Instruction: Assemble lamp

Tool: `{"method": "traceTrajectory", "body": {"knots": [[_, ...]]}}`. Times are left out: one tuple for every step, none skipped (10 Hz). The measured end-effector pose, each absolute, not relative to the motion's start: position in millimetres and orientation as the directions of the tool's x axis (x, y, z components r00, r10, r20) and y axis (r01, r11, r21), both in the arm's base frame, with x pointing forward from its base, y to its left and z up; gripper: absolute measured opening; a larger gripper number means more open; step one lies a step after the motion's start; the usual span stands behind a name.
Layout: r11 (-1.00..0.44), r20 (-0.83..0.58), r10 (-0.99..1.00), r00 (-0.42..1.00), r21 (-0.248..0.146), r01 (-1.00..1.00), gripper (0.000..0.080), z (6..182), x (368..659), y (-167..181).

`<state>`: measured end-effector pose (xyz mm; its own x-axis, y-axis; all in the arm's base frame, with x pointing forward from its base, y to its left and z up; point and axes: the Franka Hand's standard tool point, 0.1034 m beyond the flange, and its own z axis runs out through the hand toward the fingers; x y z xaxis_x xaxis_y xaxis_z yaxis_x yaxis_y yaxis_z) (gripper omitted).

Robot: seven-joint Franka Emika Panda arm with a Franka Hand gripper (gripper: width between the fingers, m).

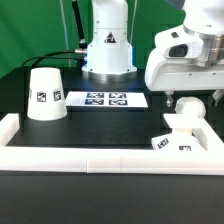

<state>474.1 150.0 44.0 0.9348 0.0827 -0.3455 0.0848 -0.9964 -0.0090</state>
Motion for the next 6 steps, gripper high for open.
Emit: {"method": "traceTrajectory", "body": {"knots": [[-0.996,-0.405,0.080,0.911,-0.003,0.086,0.0698,44.8,476,151],[-0.996,-0.453,0.080,0.888,0.002,0.091,0.0698,44.8,477,153],[-0.995,-0.546,0.074,0.834,0.011,0.095,0.0698,45.7,473,153],[-0.995,-0.594,0.071,0.802,0.014,0.099,0.0698,42.6,473,154],[-0.994,-0.658,0.064,0.751,0.022,0.104,0.0698,40.2,466,152],[-0.994,-0.700,0.061,0.712,0.025,0.110,0.0698,39.1,464,152]]}}
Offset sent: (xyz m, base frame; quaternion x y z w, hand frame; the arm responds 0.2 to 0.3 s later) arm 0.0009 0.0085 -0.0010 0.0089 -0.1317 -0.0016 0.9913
